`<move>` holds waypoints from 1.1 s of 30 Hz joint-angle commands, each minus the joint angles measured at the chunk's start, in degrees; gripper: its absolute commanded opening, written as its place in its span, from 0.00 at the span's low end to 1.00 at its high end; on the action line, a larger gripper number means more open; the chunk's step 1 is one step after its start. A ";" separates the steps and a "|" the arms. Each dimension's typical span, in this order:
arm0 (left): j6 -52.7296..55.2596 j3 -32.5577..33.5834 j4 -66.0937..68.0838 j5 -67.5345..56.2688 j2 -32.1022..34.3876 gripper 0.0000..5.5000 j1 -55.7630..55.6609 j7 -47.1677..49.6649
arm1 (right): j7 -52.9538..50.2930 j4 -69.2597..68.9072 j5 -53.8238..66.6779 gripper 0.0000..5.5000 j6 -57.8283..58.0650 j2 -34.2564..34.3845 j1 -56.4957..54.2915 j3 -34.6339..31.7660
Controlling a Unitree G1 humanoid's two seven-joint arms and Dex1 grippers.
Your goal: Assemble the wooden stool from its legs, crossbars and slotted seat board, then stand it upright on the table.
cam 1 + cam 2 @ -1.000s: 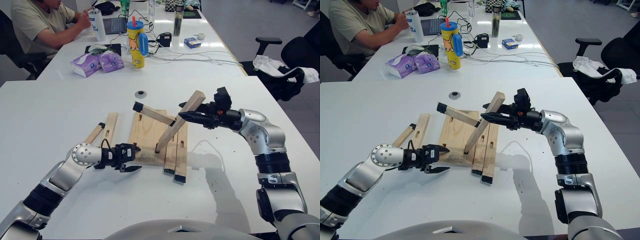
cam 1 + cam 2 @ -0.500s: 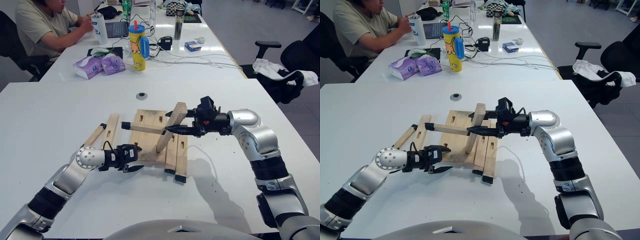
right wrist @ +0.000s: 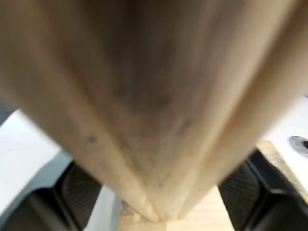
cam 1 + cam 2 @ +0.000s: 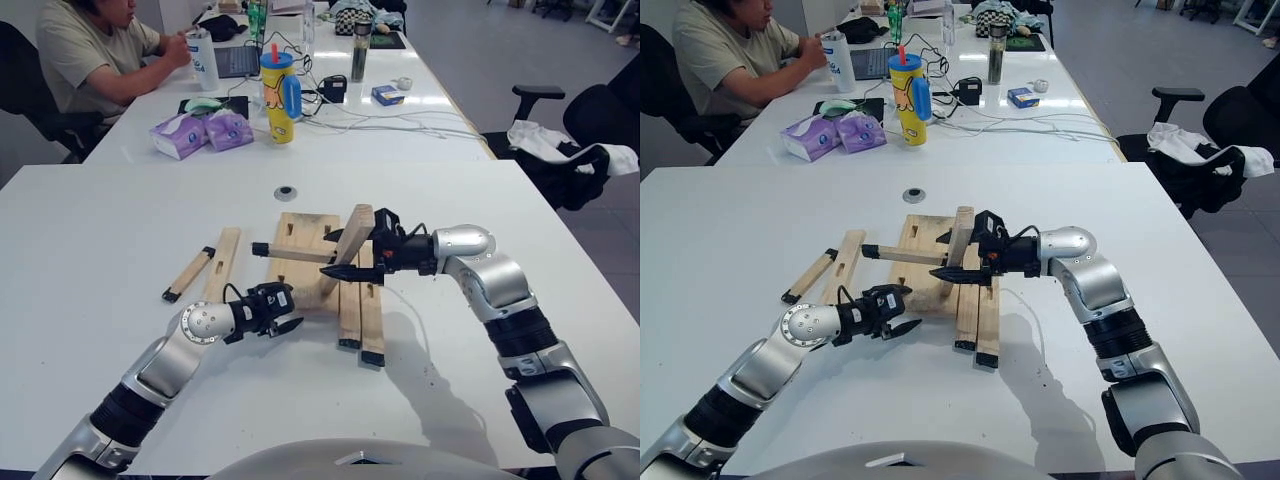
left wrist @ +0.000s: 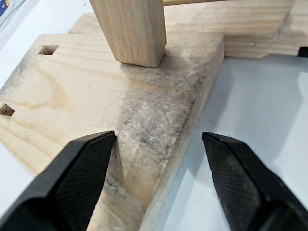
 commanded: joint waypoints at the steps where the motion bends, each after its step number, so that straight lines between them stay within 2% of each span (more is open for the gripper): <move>1: 10.81 -4.97 11.14 3.86 0.08 0.61 6.98 0.42 | -2.64 -3.43 -7.06 0.60 1.60 -8.60 1.76 -0.99; 5: 12.76 -3.63 11.07 3.35 -0.11 0.61 8.37 2.66 | -4.51 -5.60 -9.68 0.60 6.48 -14.30 6.50 -2.39; 7: 13.92 -3.08 11.11 3.37 0.04 0.61 9.25 3.89 | -8.00 -9.75 -3.68 0.60 15.33 -11.99 9.64 -7.00; 9: 14.90 -3.01 11.19 3.64 0.27 0.61 9.90 4.73 | -12.77 -16.08 -2.72 0.60 24.42 -10.52 13.49 -7.73; 10: 15.45 -3.13 11.22 3.90 0.32 0.61 10.17 5.24 | -14.30 -19.08 -0.21 0.60 27.47 -8.86 15.90 -8.58; 13: 17.12 -3.64 10.94 4.40 -0.72 0.61 10.33 7.13 | -25.98 -26.30 5.38 0.60 38.88 2.03 21.75 -14.66; 16: 17.86 -3.80 10.58 4.21 -1.46 0.61 10.32 8.56 | -35.02 -33.21 6.01 0.60 47.68 10.36 24.85 -15.75; 21: 20.72 -3.96 8.07 2.63 -4.54 0.61 8.72 10.33 | -44.38 -38.50 5.54 0.60 59.09 20.28 25.34 -16.51; 26: 25.82 -4.23 3.02 -0.25 -6.78 0.61 8.91 10.24 | -50.00 -38.84 3.40 0.60 66.96 25.32 23.18 -16.26; 33: 31.31 -2.19 -2.18 -2.66 -9.20 0.61 6.92 9.85 | -55.07 -37.47 0.18 0.60 72.72 24.43 21.63 -13.62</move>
